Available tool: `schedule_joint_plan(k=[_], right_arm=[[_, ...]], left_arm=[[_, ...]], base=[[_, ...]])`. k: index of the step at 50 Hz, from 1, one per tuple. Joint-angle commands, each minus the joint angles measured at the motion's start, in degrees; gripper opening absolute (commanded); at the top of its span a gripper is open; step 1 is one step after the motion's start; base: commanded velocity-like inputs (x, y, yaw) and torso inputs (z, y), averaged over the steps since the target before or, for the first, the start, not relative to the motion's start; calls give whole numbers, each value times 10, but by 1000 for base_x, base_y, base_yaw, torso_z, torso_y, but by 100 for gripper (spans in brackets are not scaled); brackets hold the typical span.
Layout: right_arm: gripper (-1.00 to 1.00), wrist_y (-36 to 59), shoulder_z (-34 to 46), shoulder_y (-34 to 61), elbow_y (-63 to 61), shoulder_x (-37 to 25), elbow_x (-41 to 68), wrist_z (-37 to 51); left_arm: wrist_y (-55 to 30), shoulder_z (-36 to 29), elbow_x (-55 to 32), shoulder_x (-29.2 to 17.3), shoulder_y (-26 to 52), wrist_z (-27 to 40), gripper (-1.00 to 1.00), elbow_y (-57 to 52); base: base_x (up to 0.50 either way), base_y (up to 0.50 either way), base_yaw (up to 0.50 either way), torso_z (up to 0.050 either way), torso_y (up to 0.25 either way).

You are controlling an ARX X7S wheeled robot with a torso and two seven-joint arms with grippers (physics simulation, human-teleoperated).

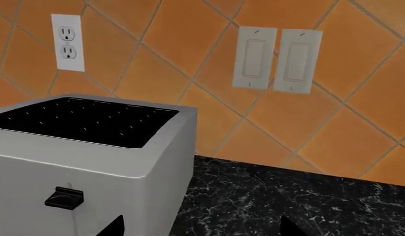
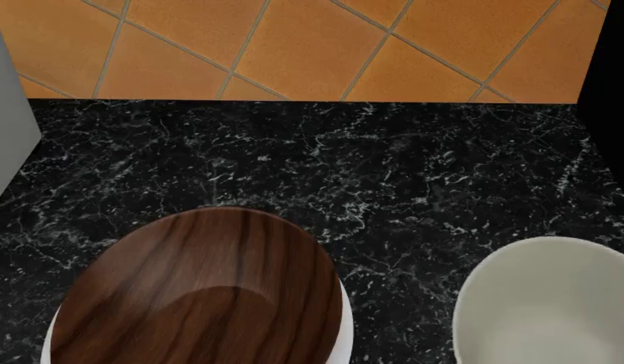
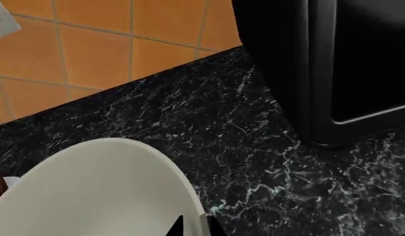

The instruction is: Stack the bowls from largest to smallest.

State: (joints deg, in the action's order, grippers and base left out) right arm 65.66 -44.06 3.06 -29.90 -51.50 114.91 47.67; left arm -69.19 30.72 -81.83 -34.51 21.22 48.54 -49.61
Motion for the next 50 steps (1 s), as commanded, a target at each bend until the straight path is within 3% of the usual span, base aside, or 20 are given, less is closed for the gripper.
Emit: schedule_joint_plan(k=[1,12,20,28,37,50], right_arm=[[-100,-109,93,123,-12,-43,62,55],[-100,-183,331,375,12,-59,85,104],[-100,-156,502,570,53,3,103,151],[-100,-127,605,724,131,85,109,175],[-100,-105,672,784,187,167,72,167],[-100,-118,715,741,121,215,88,197]], left_arm=[[15,16,5,6,-6,-16,100,2],[21,28,-15,-7,-6,-4,100,4],[24,31,-20,-9,-11,-3,100,8],[29,32,-3,-8,-18,-17,100,13],[35,45,-10,-14,-24,-19,100,18],[39,41,-17,-18,-22,-16,100,14]], base=[[0,0,0,0,0],[0,0,0,0,0],[0,0,0,0,0],[0,0,0,0,0],[0,0,0,0,0],[0,0,0,0,1]])
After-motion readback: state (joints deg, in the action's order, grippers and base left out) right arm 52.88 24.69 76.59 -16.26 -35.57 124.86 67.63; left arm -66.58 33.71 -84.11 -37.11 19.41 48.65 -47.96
